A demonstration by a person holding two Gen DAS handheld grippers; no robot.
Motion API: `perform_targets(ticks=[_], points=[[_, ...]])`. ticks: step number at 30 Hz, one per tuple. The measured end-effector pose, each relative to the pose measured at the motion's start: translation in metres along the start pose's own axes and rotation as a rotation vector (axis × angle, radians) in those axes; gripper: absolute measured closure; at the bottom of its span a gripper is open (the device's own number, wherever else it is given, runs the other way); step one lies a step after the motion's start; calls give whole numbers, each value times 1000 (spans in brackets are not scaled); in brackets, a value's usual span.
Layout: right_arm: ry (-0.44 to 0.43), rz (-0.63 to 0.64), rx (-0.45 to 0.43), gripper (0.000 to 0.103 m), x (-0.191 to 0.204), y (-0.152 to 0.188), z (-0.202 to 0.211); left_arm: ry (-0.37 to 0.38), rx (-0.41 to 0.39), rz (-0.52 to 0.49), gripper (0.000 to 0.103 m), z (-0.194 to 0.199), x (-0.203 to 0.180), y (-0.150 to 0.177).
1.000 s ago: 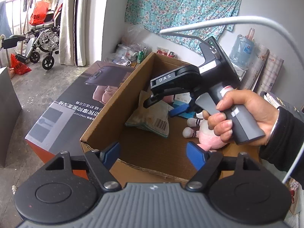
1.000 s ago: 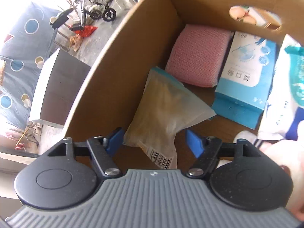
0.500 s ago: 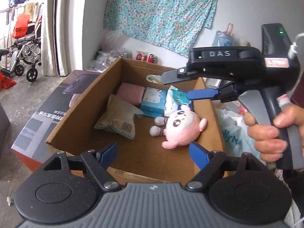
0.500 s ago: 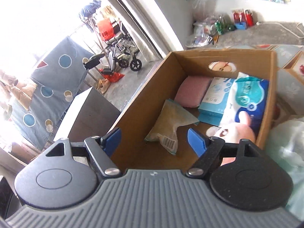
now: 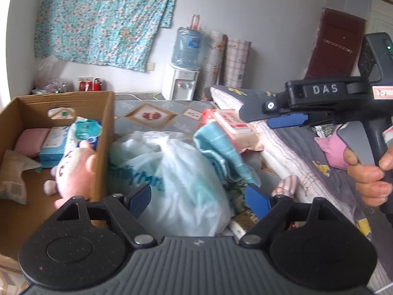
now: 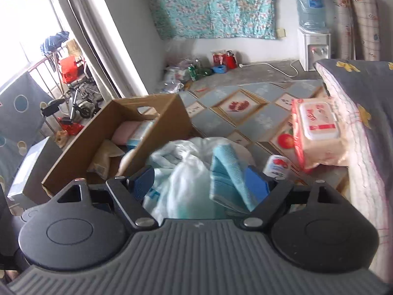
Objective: Organize soft objects
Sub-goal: 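Move the right tool out of the box to the blue towel on the bed, then grasp the blue towel with the right tool and lift it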
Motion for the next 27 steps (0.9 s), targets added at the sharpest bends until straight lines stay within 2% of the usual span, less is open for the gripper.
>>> perform_targets(ticks=[5, 8, 10, 15, 20, 22, 23, 24, 25, 26, 27], points=[[17, 84, 88, 21, -34, 26, -27, 56, -24, -76, 25, -41, -41, 2], [-1, 152, 131, 20, -33, 31, -52, 50, -25, -125, 35, -66, -54, 2], [-15, 194, 160, 20, -33, 32, -69, 39, -18, -138, 43, -80, -55, 2], [-53, 291, 224, 20, -30, 32, -100, 16, 6, -129, 49, -103, -47, 3], [-112, 267, 270, 21, -38, 37, -124, 0, 33, -127, 53, -111, -40, 6], [-141, 229, 278, 34, -41, 39, -127, -4, 38, -125, 53, -114, -38, 5], [-144, 208, 278, 53, -44, 40, -127, -5, 40, -123, 53, -116, -38, 4], [-139, 182, 277, 66, -49, 40, -127, -4, 42, -122, 52, -117, -38, 3], [-146, 149, 272, 70, -53, 39, -127, -3, 41, -124, 52, -120, -39, 2], [-163, 104, 263, 79, -58, 38, -125, -4, 42, -127, 51, -122, -40, 0], [-171, 66, 255, 84, -63, 37, -123, -3, 44, -131, 46, -124, -41, -1]])
Point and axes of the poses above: each gripper's, at about its wrist camera, not at the fingertips, and z roughly against the way its jaws point, x to its left, y to its underside, the point moved 10 cm from there along -z, roughly the way its jaws point, and after that the axes turned 4 degrees about -x, right-handed, at the moved point
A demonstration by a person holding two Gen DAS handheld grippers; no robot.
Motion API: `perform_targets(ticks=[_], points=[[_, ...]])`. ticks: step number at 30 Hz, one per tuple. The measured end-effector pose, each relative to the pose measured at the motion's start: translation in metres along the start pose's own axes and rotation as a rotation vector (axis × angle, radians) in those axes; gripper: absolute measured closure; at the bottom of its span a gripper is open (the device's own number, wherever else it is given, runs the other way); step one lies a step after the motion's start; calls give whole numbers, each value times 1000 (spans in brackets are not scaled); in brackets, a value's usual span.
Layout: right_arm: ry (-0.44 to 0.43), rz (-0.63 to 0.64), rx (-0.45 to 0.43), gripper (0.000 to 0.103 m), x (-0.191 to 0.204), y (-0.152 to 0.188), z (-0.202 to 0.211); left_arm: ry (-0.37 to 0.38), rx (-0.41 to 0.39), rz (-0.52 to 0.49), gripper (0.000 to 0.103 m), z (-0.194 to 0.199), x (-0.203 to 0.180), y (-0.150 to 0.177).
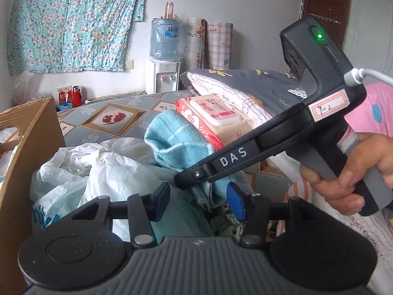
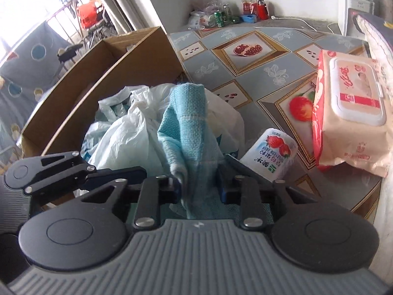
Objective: Organize soft objects
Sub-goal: 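Grasp the blue towel with the right tool and lift it, then carry the blue towel with the right tool into the box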
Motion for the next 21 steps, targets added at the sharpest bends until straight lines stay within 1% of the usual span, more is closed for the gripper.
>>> perform_targets(ticks=[1, 4, 6, 9, 11, 13, 16, 18, 21], points=[[-7, -29, -13, 85, -4, 0, 3, 1, 1, -4, 41, -2, -2, -2], [-59, -116, -58, 87, -10, -2, 16, 5, 1, -10, 38, -8, -7, -8], [-85, -136, -92, 88, -8, -4, 29, 20, 0, -13, 36, -13, -13, -12], [-105, -148, -123, 88, -1, -8, 45, 37, -14, -13, 37, -14, -21, -19], [-111, -154, -132, 88, 4, -9, 54, 49, -32, -7, 43, -10, -25, -24], [-107, -153, -146, 88, 11, -11, 65, 58, -51, 2, 45, -1, -27, -30], [-122, -154, -165, 88, 27, -18, 81, 59, -96, 3, 45, 20, -27, -38], [-144, -137, -183, 88, 45, -26, 93, 42, -132, 3, 45, 39, -22, -49], [-187, -109, -201, 88, 79, -41, 101, -10, -183, 6, 45, 71, -8, -62]])
Point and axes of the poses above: each gripper's, at about its wrist camera, not at the fingertips, and z roughly against the way its jaws point, x to its left, y to its underside, the point moved 10 cm from there along -z, roughly the way its jaws point, and after that the axes turned 4 degrees about -x, right-handed, at the moved point
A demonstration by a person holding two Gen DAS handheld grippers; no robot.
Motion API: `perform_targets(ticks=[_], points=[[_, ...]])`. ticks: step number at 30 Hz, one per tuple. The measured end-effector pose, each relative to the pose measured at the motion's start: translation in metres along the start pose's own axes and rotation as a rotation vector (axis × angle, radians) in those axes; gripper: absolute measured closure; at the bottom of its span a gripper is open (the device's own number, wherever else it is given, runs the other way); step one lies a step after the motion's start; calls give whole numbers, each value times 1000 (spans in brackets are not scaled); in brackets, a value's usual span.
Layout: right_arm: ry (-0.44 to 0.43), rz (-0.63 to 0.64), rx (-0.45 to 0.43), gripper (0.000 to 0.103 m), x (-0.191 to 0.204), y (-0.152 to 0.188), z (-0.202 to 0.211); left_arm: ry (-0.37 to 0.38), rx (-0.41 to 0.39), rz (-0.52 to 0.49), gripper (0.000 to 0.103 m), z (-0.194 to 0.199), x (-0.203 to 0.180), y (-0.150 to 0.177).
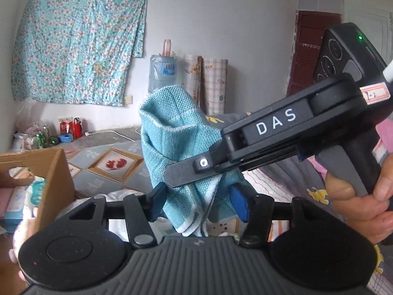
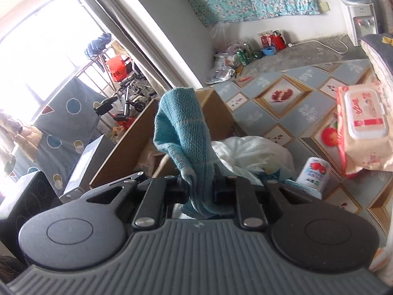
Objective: Organize soft objects
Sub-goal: 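Carry the blue towel with the right tool into the box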
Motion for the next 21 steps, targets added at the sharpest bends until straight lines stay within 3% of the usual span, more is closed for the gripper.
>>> perform_targets(ticks=[7, 12, 16, 21], points=[[-206, 23, 23, 88, 111, -28, -52, -200, -49, 52, 44, 80, 80, -28], [-320, -57, 110, 88, 175, -32, -128, -353, 1, 143, 42, 116, 160, -27], [-302, -170, 229, 88, 198, -19, -204, -414, 101, 278, 42, 117, 226, -5], [-188, -283, 340, 88, 183, 8, -282, -450, 246, 400, 41, 93, 287, 39]])
Point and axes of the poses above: each gripper's, at about its wrist camera, not at the fingertips, and z roughly against the way its jaws point, x to its left, y to its underside, the point moved 10 cm from there along -z, roughly the way its jaws point, and after that the axes turned 4 degrees about -x, right-handed, at the moved point
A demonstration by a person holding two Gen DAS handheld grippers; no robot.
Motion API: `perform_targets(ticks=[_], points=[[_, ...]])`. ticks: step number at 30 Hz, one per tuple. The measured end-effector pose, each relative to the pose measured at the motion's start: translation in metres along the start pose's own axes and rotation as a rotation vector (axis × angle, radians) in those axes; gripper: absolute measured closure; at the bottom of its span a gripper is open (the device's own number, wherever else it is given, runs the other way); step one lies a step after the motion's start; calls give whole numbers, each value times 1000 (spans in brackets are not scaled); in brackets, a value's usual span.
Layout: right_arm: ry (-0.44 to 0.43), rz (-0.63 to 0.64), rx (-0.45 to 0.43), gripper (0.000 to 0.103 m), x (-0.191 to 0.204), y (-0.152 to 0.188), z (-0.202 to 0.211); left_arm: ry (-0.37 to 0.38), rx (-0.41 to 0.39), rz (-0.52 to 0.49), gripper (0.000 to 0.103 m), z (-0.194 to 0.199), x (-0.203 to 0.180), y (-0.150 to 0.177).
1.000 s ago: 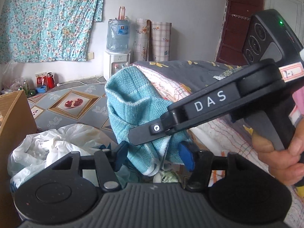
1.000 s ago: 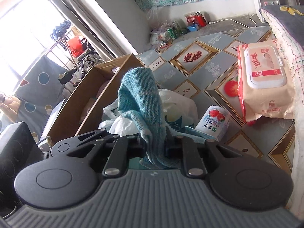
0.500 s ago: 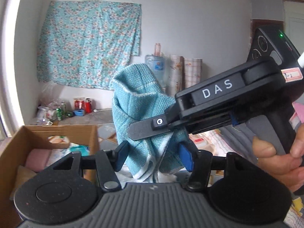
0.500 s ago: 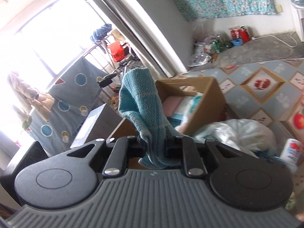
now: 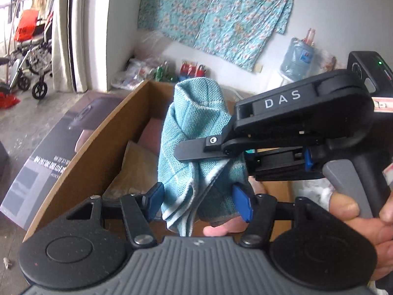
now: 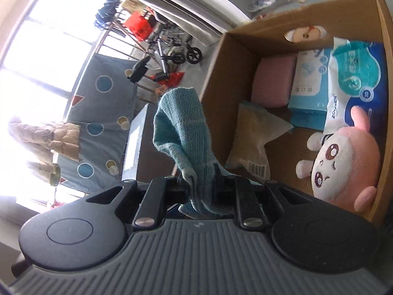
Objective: Organize soft objects
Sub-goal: 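Carry the blue towel with the right tool into the box, then open the right tool to drop the blue towel in the box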
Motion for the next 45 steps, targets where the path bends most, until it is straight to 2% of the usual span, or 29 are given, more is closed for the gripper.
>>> perform_targets(ticks=[3, 9, 12, 14, 19, 22, 23, 24, 25, 26, 36, 41, 45], points=[[55, -71, 39, 88, -27, 0, -30, -32, 70, 40, 41, -18, 23, 11], [171, -197, 48, 88, -74, -4, -64, -49, 103, 71, 41, -26, 43, 17], [250, -185, 22, 88, -87, -6, -70, -52, 108, 71, 41, -29, 46, 19], [273, -175, 24, 88, -88, -5, -75, -49, 115, 75, 41, -32, 46, 21], [383, -52, 13, 85, -82, -3, -82, -45, 121, 74, 41, -33, 43, 23], [424, 3, -12, 73, -75, -7, -80, -43, 113, 69, 38, -31, 44, 23], [440, 22, -17, 67, -74, -10, -79, -46, 110, 65, 37, -30, 44, 23], [453, 35, -19, 53, -73, -11, -77, -50, 107, 60, 36, -30, 44, 23], [464, 44, -28, 47, -72, -12, -75, -54, 104, 58, 36, -29, 44, 23], [469, 54, -41, 42, -72, -15, -71, -56, 103, 59, 36, -28, 45, 22], [434, 132, -151, 29, -53, -32, -8, -48, 61, 49, 31, -7, 38, 16], [352, 174, -251, 20, -28, -14, 43, -8, 9, 36, 26, 16, 25, 15], [322, 210, -334, 19, -18, 14, 87, 35, -11, -15, 25, 33, 2, 20]])
Point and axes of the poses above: each gripper's, at about its wrist camera, not at the fingertips, and z roughly against the way its jaws point, x to its left, y to its underside, the point moved 10 cm from there along -z, roughly the way its jaws point, and after that the axes turned 4 degrees about -x, right-handed, at the moved point
